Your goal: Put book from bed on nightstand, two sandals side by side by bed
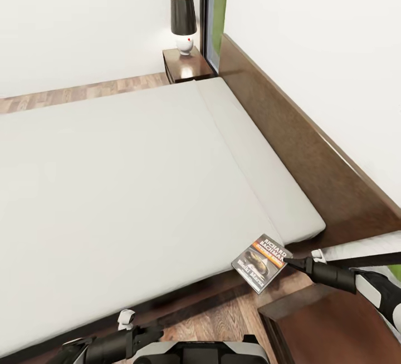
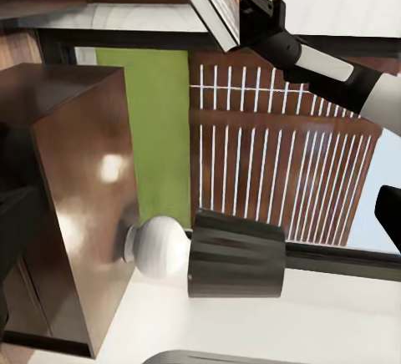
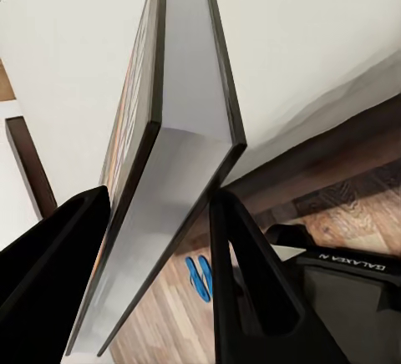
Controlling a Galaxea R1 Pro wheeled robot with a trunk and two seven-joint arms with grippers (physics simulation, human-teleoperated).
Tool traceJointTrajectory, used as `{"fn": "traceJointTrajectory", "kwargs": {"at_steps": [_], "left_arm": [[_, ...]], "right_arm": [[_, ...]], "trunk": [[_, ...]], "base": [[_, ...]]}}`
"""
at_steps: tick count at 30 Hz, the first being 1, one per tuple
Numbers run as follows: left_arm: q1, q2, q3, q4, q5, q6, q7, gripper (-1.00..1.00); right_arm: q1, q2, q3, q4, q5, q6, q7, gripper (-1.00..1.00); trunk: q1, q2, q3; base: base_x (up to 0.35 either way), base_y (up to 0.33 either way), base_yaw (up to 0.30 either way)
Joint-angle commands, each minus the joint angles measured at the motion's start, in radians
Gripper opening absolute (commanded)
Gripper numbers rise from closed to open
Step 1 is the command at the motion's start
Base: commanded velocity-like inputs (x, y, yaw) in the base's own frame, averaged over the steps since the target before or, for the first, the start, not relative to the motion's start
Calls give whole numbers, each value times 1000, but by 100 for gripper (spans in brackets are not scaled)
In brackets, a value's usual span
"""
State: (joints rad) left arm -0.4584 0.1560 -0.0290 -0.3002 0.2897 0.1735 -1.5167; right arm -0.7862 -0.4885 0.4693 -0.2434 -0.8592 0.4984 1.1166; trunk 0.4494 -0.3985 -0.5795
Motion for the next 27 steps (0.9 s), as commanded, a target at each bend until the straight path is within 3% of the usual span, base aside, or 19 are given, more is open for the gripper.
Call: {"fn": "traceJointTrajectory", "kwargs": {"at_steps": [1, 27], "left_arm": [[0, 0, -3, 0, 3, 11, -3, 100], [0, 0, -3, 0, 3, 11, -1, 100]], "right_arm": [[-1, -1, 6, 0, -9, 8, 1, -100], [-1, -4, 6, 11, -11, 11, 1, -100]], "trunk": [[1, -2, 0], [1, -2, 9]], "base": [[0, 0, 0], [0, 0, 0]]}}
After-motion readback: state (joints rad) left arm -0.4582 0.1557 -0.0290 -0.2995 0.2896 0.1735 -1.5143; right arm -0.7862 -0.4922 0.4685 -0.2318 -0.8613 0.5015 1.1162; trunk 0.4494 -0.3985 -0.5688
